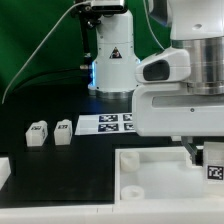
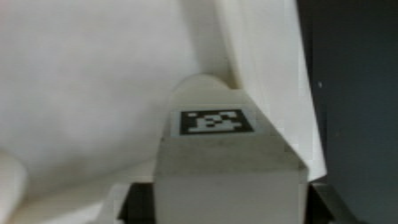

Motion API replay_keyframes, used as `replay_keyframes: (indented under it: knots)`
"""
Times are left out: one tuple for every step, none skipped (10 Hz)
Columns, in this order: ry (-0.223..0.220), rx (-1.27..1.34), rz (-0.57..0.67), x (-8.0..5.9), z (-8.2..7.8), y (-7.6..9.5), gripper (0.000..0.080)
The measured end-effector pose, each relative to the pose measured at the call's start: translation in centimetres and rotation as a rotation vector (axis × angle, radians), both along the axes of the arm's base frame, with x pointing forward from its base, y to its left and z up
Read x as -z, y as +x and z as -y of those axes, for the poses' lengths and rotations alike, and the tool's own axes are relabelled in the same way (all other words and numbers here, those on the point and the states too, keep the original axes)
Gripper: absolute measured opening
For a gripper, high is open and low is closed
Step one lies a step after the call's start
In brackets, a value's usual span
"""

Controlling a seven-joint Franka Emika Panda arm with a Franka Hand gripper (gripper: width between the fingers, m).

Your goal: Assemble one leg

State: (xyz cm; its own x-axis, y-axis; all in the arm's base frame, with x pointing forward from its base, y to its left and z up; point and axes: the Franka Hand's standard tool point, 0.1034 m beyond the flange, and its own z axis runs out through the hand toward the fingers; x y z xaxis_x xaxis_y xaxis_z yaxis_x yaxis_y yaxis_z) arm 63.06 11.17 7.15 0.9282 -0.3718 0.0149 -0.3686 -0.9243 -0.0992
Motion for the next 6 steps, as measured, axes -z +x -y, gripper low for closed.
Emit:
replay_keyframes:
  knots:
    - [0.003,0.052,-0.005,0.01,0.03,0.0,0.0292]
    - [0.01,0.177,-0.017,0.06,0.12,-0.02,0.0292]
    - [0.017,0.346,-0.031,0.09,0.2,-0.06,0.0293]
    - [0.02,0.54,-0.046,0.14,0.3,-0.14,0.0293]
    - [0.041,0.763,-0.064,0.18,0.41,-0.23,0.0293]
    - [0.072,0.954,-0.095,0.2,0.4,-0.37,0.0293]
